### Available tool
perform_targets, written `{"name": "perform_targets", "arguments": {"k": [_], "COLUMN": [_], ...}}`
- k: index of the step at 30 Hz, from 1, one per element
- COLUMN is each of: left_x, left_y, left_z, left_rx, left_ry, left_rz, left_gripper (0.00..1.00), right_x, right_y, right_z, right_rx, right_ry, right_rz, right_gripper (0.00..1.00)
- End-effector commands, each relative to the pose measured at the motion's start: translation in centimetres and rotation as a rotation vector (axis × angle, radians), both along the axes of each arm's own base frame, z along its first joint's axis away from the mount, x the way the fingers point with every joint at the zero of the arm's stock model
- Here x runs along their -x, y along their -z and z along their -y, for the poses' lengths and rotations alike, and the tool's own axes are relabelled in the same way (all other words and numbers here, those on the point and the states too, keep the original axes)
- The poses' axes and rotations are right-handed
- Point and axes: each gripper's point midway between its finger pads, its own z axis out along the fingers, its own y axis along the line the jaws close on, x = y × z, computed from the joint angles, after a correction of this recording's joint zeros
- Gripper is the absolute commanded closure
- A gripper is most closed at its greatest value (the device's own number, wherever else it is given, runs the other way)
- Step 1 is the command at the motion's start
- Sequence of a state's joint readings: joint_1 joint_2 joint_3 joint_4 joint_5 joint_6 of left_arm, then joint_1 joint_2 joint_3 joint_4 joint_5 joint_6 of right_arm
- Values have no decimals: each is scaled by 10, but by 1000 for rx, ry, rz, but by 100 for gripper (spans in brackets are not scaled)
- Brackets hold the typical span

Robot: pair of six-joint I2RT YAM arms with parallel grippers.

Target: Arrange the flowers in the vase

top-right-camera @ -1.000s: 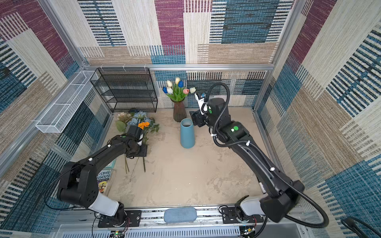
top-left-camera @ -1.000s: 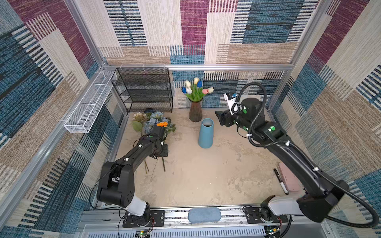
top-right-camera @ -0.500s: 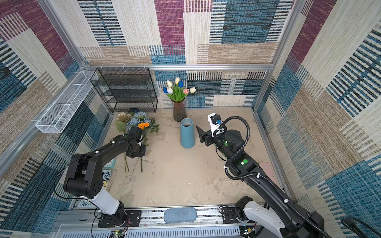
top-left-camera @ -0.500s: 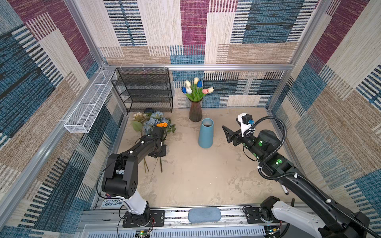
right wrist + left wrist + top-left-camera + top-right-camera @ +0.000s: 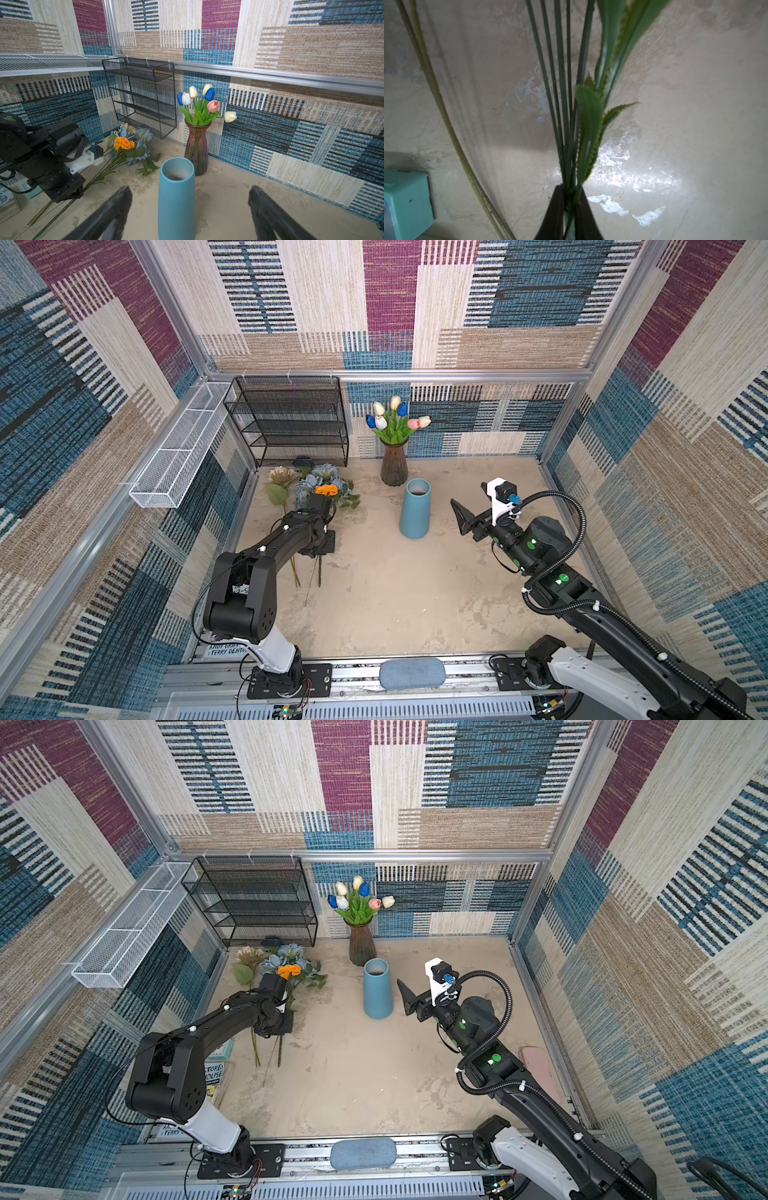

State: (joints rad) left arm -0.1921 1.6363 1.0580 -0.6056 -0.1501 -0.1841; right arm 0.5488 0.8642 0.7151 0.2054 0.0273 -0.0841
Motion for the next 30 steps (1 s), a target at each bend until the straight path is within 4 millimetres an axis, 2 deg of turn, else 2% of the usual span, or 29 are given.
{"name": "perform_targets", "arguments": {"k": [1,6,7,8,9,12,13,18,19,21,26,30], "left_x": [-2,1,2,2,1,3,3,5,6,9,22,35], "left_y": [-9,-17,-18,-19,-19,-16,-14,-6,-4,-5,-10,-7], "left_z": [3,4,4,4,3,3,4,4,4,6,6,3], "left_rx": [19,35,37,34,31,30,36,32,32,43,58,54], "left_ry": [-1,-8,-9,-9,-10,-10,-8,-11,-13,-14,-21,-39], "left_rz": [20,30,34,36,36,27,22,-6,-17,-38,-47,-82], "left_gripper": [91,90,87,79,77,80,86,97,95,74,63,62], "right_x": [4,14,17,20,22,31,35,50,55,64,76,81], "right_y": [-10,-5,-4,-2,0,7,11,32,36,43,66,73], "right_z": [-2,0,1,1,2,3,3,5,6,5,2,4], "right_rx": [-15,-6,-6,-6,-9,-27,-28,-50,-61,-85,-98,-94], "right_ry": [-18,-38,-42,-48,-52,-74,-82,-114,-128,-160,-214,-220], "right_rz": [60,98,109,120,128,158,172,220,237,255,268,283], "right_gripper": [9,8,8,8,8,8,8,8,8,8,4,4]}}
